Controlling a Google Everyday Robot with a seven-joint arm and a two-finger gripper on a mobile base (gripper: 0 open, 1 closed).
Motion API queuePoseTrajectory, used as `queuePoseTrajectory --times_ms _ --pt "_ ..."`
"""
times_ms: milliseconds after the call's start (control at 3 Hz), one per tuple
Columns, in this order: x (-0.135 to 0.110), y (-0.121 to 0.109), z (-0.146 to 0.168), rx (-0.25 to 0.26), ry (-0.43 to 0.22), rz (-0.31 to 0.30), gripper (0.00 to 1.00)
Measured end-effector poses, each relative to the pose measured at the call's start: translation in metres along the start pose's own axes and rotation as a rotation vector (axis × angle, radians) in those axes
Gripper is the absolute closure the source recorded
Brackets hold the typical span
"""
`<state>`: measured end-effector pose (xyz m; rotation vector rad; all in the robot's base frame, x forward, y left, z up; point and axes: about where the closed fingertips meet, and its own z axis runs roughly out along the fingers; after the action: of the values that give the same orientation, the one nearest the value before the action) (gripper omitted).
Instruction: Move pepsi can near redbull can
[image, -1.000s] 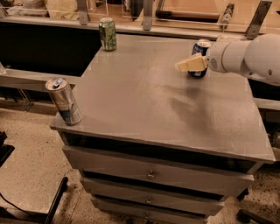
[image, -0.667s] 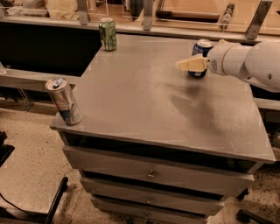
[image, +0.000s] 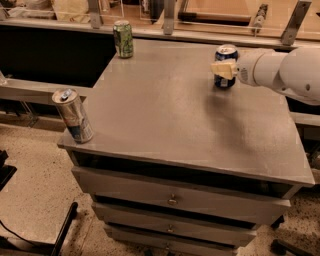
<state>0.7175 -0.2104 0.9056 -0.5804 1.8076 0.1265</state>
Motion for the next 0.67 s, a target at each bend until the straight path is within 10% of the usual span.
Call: queuePoseTrajectory --times_ms 667 --pt "-0.0013 0.0033 0.0020 -0.005 -0.001 -0.001 0.88"
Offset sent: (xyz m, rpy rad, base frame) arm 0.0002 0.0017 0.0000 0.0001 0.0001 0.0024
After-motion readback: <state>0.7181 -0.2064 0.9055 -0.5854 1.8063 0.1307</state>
